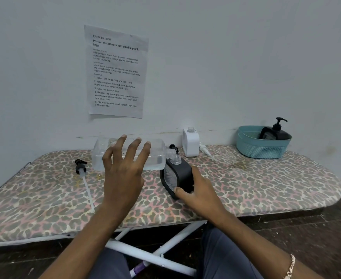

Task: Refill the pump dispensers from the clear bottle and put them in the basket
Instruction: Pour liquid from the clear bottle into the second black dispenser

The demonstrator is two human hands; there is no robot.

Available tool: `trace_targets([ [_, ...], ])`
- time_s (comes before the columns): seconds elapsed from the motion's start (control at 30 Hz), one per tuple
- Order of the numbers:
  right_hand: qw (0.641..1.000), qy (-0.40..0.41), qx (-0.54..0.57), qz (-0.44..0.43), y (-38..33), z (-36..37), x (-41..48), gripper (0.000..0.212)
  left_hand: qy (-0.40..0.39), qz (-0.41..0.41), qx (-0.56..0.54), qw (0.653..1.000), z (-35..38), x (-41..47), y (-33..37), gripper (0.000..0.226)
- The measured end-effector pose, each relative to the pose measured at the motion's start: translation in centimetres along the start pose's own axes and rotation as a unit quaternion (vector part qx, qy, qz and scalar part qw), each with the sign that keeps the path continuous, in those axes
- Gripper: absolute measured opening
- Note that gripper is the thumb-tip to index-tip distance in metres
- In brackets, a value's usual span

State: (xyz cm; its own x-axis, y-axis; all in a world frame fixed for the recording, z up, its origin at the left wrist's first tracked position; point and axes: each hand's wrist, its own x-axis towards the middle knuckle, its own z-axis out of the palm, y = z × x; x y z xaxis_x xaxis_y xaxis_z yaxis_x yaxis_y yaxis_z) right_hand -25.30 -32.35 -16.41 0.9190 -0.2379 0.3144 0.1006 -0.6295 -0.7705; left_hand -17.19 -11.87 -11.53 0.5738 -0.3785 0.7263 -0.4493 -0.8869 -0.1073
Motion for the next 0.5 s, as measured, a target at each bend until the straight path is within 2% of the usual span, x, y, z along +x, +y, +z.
trace_targets([
  [0.5,1.000,0.004,0.007,0.001,0.0,-0.1,-0.2,0.050,0.000,-0.010,-0.042,0.999,1.2,-0.2,-0.4,0.086],
])
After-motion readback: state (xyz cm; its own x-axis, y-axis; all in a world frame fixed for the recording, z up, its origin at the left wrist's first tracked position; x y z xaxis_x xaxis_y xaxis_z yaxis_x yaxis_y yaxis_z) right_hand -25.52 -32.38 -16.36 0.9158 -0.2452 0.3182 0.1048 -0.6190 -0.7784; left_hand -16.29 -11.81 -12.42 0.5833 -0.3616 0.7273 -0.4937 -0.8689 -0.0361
